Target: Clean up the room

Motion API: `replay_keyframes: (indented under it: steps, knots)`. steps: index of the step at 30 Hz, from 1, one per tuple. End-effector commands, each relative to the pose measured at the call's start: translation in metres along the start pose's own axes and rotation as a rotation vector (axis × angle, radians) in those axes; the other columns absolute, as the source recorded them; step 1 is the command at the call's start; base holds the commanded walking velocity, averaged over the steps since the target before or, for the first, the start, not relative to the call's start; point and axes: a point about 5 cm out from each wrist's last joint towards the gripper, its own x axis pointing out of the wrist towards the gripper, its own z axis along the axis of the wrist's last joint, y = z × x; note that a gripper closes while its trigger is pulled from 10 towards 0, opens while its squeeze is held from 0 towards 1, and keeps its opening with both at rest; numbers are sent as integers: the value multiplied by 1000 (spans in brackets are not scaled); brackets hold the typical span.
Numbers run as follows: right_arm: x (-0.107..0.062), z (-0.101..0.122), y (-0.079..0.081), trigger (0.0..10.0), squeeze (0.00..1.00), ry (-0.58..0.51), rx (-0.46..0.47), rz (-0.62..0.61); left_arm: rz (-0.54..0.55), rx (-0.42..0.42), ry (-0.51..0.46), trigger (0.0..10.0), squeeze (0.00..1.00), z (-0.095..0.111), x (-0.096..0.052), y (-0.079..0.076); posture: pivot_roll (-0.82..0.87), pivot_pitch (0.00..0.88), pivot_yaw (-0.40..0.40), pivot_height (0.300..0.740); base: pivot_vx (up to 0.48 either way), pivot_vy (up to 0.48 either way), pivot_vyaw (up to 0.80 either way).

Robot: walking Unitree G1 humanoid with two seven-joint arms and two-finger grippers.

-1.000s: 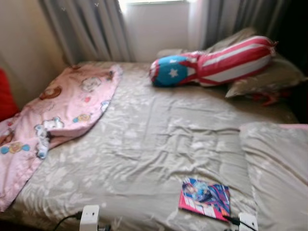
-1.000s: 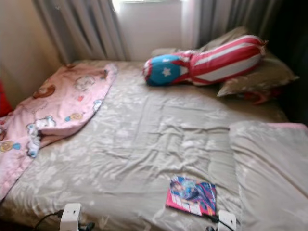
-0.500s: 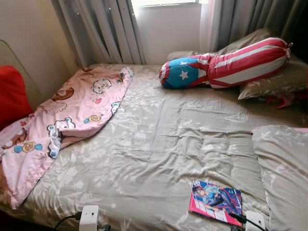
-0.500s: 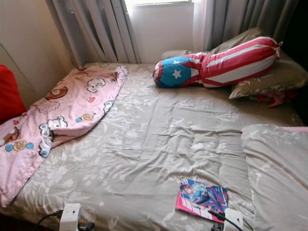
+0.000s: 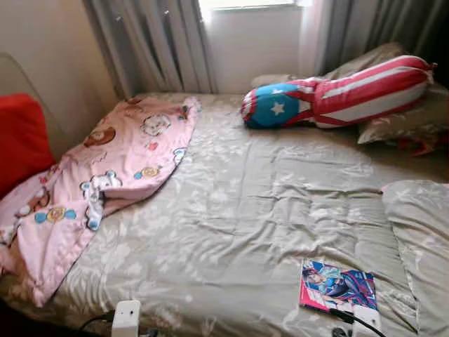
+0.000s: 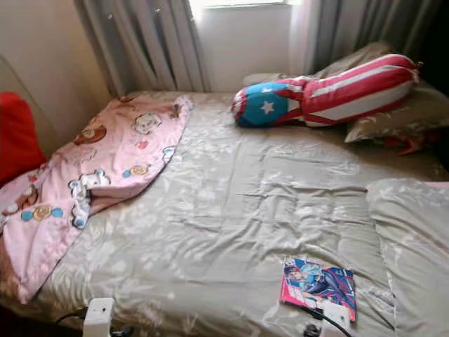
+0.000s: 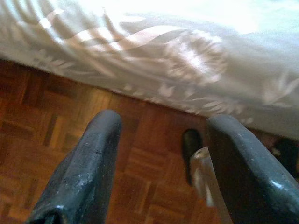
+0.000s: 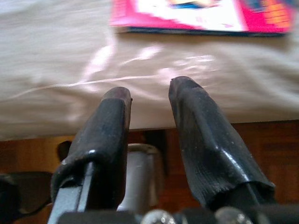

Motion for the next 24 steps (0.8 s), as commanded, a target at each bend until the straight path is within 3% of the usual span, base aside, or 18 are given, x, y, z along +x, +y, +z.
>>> replay_keyframes:
  steps: [1, 24]
  knots:
    - [-1, -3, -3, 10000, 0, 11, -9, -4, 4, 16, -1, 10000, 0, 2, 0, 2, -179, 0, 68, 740, 0, 480, 0]
    - [-1, -2, -4, 10000, 0, 13, -38, -4, 9, 9, 0, 10000, 0, 2, 0, 1, -173, 0, 62, 740, 0, 480, 0]
